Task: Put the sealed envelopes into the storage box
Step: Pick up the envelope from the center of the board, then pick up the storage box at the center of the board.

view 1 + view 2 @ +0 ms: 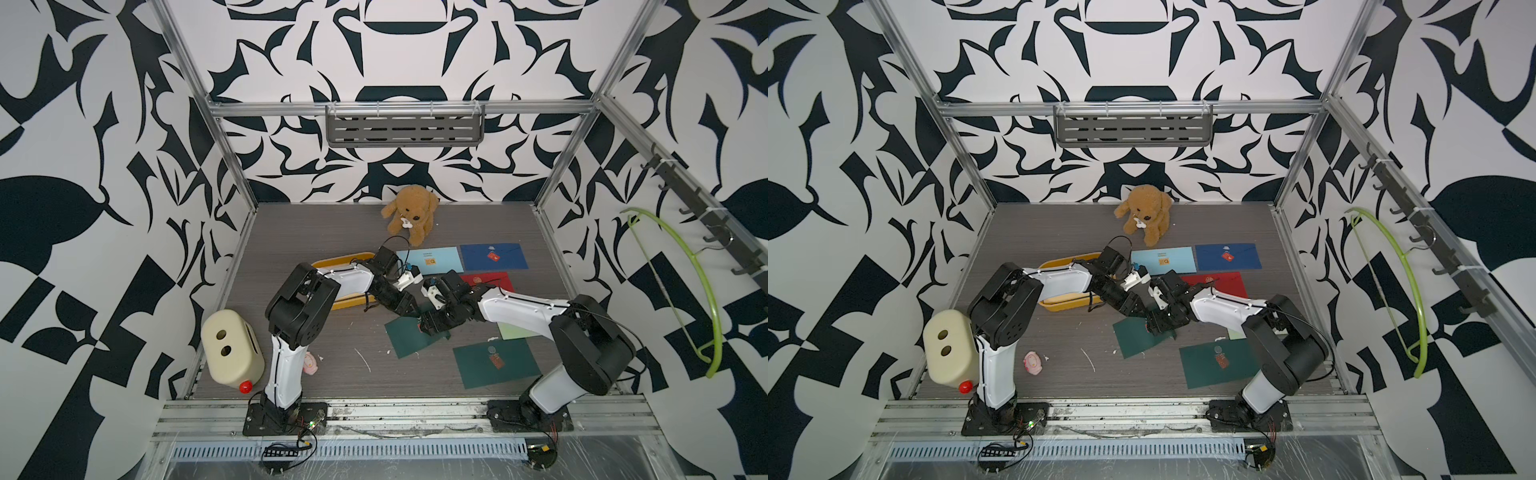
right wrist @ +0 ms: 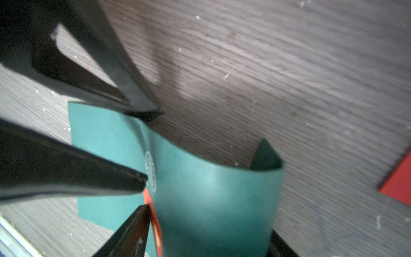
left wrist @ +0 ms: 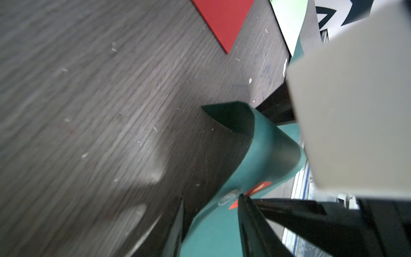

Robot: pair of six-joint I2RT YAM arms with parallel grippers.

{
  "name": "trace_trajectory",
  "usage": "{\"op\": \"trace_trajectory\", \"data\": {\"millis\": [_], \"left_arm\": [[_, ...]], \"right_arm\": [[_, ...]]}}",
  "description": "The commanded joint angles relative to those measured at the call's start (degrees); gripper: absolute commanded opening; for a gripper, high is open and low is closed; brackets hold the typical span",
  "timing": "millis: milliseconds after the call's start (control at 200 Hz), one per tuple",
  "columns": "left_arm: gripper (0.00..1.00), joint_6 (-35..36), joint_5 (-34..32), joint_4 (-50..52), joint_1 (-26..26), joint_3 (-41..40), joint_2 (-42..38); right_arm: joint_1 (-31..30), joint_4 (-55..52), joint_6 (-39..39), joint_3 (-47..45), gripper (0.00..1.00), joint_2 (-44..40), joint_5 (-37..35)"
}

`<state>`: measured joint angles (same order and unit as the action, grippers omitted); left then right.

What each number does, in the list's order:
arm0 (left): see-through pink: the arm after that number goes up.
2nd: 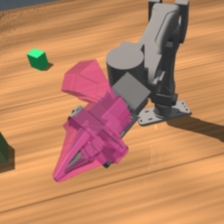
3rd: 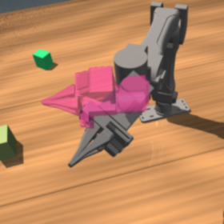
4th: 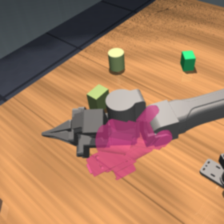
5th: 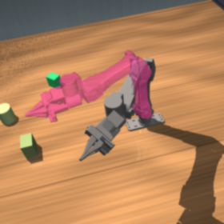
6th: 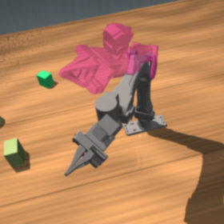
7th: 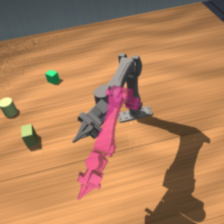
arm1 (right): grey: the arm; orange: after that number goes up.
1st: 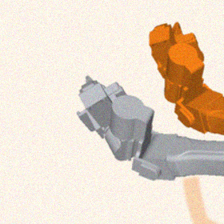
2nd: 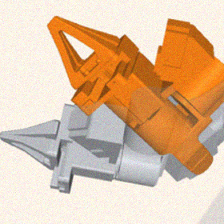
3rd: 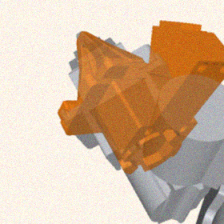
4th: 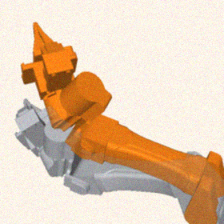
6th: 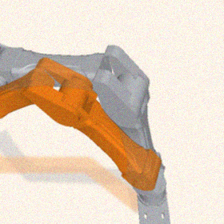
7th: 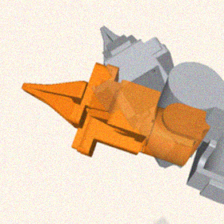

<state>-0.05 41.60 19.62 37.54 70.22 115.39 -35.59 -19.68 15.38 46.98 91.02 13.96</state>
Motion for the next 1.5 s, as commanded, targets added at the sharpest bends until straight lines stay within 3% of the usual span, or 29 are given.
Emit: {"op": "trace_trajectory", "data": {"millis": [0, 360, 625, 775, 915, 1020, 1150, 1310, 1494], "left_arm": [[0.40, 0.67, 2.36, 1.45, 0.64, -1.55, 0.58], [0.00, -1.21, -0.22, 3.17, 0.61, -1.87, -1.54], [0.00, -5.25, -6.15, 7.51, 0.44, -4.05, -11.12], [0.00, -10.18, -8.28, 7.64, 0.47, -6.10, -15.38], [0.00, -13.11, -13.74, 11.23, -0.33, -7.01, -22.02], [0.00, -16.08, -19.95, 15.56, -3.32, -6.89, -28.62], [0.00, -19.66, -24.42, 19.44, -10.68, -7.47, -38.61], [0.00, -20.51, -34.69, 23.47, -19.17, -6.17, -48.55], [0.00, -20.28, -33.84, 25.79, -27.41, -4.16, -49.01]], "right_arm": [[1.20, -2.29, -0.52, -0.09, 0.70, 0.89, -1.04], [1.84, -3.60, -1.14, 1.93, 0.71, 1.80, -1.42], [3.93, -15.73, -5.18, 10.67, 0.83, -8.07, -5.73], [6.81, -20.38, -5.79, 18.40, 0.82, -10.00, -5.67], [10.35, -21.73, -0.52, 26.82, 0.71, -6.71, -7.94], [10.38, -20.54, 2.51, 31.45, 0.69, -2.78, -9.08], [9.97, -17.28, 7.78, 33.92, 0.64, 1.83, -6.84], [4.15, -15.87, 9.39, 39.46, 0.63, 10.72, -7.11], [-2.33, -15.33, 11.20, 48.83, 0.61, 22.41, -7.10]]}}
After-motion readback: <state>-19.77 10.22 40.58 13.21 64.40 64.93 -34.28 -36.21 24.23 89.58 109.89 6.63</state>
